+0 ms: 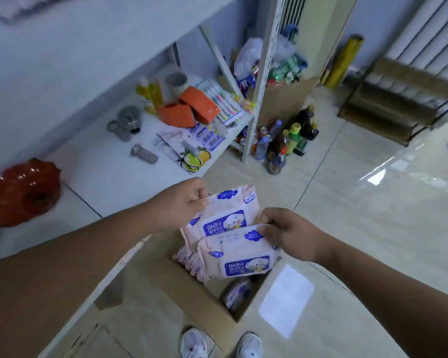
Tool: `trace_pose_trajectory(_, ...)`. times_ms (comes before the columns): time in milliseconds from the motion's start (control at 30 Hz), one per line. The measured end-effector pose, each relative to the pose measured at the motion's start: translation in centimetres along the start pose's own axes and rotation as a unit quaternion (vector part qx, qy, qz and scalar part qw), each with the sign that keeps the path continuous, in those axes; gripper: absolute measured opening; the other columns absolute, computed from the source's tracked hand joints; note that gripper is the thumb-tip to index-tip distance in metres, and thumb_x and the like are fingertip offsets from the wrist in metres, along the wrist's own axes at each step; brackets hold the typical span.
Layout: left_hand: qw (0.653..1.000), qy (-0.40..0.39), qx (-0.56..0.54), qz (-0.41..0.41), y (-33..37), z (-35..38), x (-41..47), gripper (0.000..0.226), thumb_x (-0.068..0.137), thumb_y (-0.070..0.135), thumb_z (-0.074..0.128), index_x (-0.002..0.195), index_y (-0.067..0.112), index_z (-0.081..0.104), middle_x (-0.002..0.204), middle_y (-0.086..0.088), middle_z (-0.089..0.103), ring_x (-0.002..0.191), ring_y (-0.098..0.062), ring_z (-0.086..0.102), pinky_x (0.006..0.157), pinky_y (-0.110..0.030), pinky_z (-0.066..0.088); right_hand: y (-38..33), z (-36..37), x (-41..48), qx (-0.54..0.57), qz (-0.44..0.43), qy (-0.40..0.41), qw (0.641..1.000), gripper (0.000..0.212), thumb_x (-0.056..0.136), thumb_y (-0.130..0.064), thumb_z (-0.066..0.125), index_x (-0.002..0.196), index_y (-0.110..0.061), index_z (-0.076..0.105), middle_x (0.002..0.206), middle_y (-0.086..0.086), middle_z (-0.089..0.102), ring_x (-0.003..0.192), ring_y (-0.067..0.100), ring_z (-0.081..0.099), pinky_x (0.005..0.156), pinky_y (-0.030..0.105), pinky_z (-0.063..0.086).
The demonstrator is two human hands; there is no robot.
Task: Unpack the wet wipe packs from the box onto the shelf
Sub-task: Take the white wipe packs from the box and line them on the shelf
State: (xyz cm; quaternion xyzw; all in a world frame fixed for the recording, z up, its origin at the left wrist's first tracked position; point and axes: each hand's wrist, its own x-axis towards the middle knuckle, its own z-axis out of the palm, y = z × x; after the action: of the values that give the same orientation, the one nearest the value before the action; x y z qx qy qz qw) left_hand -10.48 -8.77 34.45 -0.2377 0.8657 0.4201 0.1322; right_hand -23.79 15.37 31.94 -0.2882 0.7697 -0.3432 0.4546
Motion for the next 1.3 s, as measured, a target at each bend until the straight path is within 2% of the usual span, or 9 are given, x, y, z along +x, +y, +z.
trace_pose_trajectory(100, 0.999, 0.018, 0.044, 0.016, 6.3, -6.4, -4.0, 0.017, 0.100, 0.034, 0.056, 0.089, 0.023, 0.050, 0.068, 0.004, 0.059, 0.048, -0.001, 0.046, 0.054, -0.028, 0.035, -8.0, -3.4, -3.5, -0.015, -0.053, -0.008, 0.998, 0.020, 0.094, -0.020, 0.058, 0.075, -0.024, 0.059, 0.069, -0.011, 0.063, 0.065, 0.006, 0.058, 0.064, 0.030, 0.047)
trace_pose_trajectory(300, 0.993, 0.092, 0.069, 0.033, 15.2, -17.2, -12.8, 0.017, 0.098, 0.035, 0.059, 0.089, 0.022, 0.054, 0.072, 0.008, 0.059, 0.061, -0.010, 0.048, 0.061, -0.029, 0.039, -21.7, -8.2, -9.5, -0.060, -0.149, -0.028, 0.987, 0.018, 0.100, -0.016, 0.059, 0.081, -0.015, 0.061, 0.074, -0.004, 0.065, 0.067, 0.006, 0.060, 0.061, 0.023, 0.047)
trace_pose_trajectory(400, 0.988, 0.130, 0.083, 0.030, 18.0, -21.2, -17.6, 0.018, 0.098, 0.039, 0.058, 0.090, 0.023, 0.055, 0.064, 0.008, 0.057, 0.050, -0.004, 0.044, 0.055, -0.027, 0.036, -26.9, -9.3, -12.1, -0.062, -0.183, -0.035, 0.981, 0.019, 0.101, -0.013, 0.058, 0.083, -0.008, 0.060, 0.064, -0.005, 0.060, 0.052, 0.003, 0.055, 0.050, 0.016, 0.042)
trace_pose_trajectory(533, 0.981, 0.177, 0.076, 0.030, 19.6, -24.8, -23.4, 0.018, 0.098, 0.038, 0.059, 0.092, 0.022, 0.055, 0.059, 0.007, 0.051, 0.050, -0.009, 0.038, 0.054, -0.027, 0.033, -32.3, -9.3, -13.6, -0.084, -0.239, -0.040, 0.966, 0.018, 0.100, -0.016, 0.059, 0.088, -0.003, 0.061, 0.068, -0.004, 0.059, 0.062, 0.010, 0.052, 0.059, 0.026, 0.040)
trace_pose_trajectory(700, 0.967, 0.240, 0.081, -0.001, 19.1, -28.0, -29.7, 0.016, 0.098, 0.039, 0.059, 0.087, 0.028, 0.053, 0.060, 0.009, 0.055, 0.040, 0.001, 0.040, 0.050, -0.025, 0.034, -37.4, -7.1, -13.9, -0.100, -0.289, -0.065, 0.950, 0.021, 0.101, -0.020, 0.059, 0.082, -0.012, 0.059, 0.067, -0.005, 0.056, 0.062, 0.011, 0.048, 0.063, 0.030, 0.040)
trace_pose_trajectory(800, 0.962, 0.260, 0.081, -0.029, 17.7, -29.3, -33.0, 0.016, 0.098, 0.041, 0.059, 0.091, 0.026, 0.055, 0.061, 0.010, 0.057, 0.046, -0.005, 0.041, 0.051, -0.025, 0.035, -39.8, -4.9, -13.6, -0.089, -0.298, -0.087, 0.946, 0.025, 0.099, -0.026, 0.059, 0.074, -0.023, 0.058, 0.064, -0.004, 0.054, 0.061, 0.016, 0.046, 0.063, 0.034, 0.039)
trace_pose_trajectory(900, 0.952, 0.283, 0.097, -0.060, 16.2, -30.3, -35.8, 0.016, 0.098, 0.043, 0.058, 0.093, 0.027, 0.057, 0.062, 0.011, 0.057, 0.049, -0.003, 0.043, 0.050, -0.022, 0.034, -42.1, -2.0, -12.9, -0.087, -0.319, -0.110, 0.937, 0.022, 0.095, -0.031, 0.059, 0.075, -0.021, 0.059, 0.064, -0.004, 0.055, 0.060, 0.013, 0.047, 0.063, 0.034, 0.039)
trace_pose_trajectory(1133, 0.944, 0.298, 0.099, -0.099, 10.5, -32.9, -41.2, 0.017, 0.100, 0.039, 0.057, 0.092, 0.023, 0.054, 0.066, 0.009, 0.053, 0.051, -0.004, 0.040, 0.048, -0.017, 0.033, -47.0, 5.6, -10.5, -0.131, -0.332, -0.148, 0.923, 0.021, 0.099, -0.015, 0.057, 0.078, -0.013, 0.058, 0.065, -0.005, 0.058, 0.062, 0.009, 0.053, 0.065, 0.029, 0.042)
trace_pose_trajectory(1300, 0.938, 0.307, 0.093, -0.134, 4.8, -36.7, -43.8, 0.017, 0.099, 0.041, 0.056, 0.092, 0.026, 0.055, 0.075, 0.009, 0.057, 0.062, -0.008, 0.045, 0.057, -0.025, 0.037, -51.1, 11.2, -7.9, -0.150, -0.333, -0.142, 0.920, 0.023, 0.098, -0.017, 0.057, 0.075, -0.017, 0.058, 0.067, -0.004, 0.061, 0.064, 0.009, 0.055, 0.066, 0.030, 0.044)
